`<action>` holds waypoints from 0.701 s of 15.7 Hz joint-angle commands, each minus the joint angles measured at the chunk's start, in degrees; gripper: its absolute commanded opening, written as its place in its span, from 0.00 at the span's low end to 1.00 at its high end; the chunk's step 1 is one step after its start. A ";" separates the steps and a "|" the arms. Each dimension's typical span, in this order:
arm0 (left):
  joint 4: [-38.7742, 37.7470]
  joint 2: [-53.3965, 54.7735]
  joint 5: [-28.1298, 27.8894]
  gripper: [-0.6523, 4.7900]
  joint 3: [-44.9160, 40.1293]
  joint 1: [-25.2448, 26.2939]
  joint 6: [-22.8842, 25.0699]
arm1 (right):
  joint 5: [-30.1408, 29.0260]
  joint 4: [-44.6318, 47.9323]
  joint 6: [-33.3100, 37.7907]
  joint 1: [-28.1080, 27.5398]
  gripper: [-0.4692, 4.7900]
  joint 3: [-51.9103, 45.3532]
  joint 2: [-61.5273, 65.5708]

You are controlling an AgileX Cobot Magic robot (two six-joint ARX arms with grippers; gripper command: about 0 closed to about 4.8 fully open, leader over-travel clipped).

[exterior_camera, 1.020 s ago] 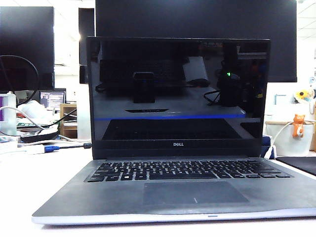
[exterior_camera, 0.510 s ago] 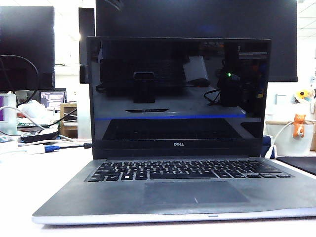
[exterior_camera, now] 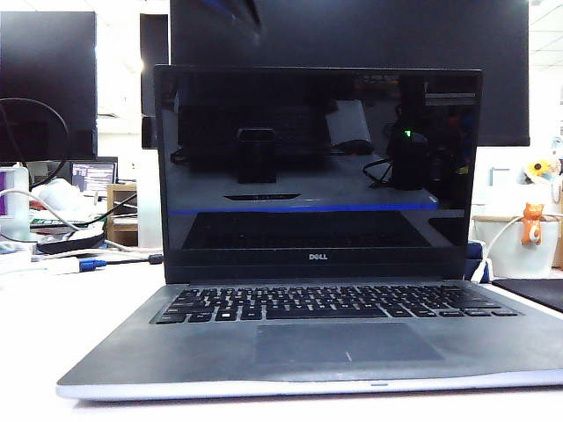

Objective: Close the lid of the gray laptop.

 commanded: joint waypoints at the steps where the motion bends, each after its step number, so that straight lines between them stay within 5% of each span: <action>1: -2.23 2.36 -0.15 0.11 0.28 -0.04 0.96 | -8.20 0.74 -0.42 -0.02 0.09 0.33 0.26; 11: -13.90 3.93 6.64 0.11 0.13 -2.10 2.25 | -11.23 1.03 -0.63 -0.09 0.09 0.33 0.35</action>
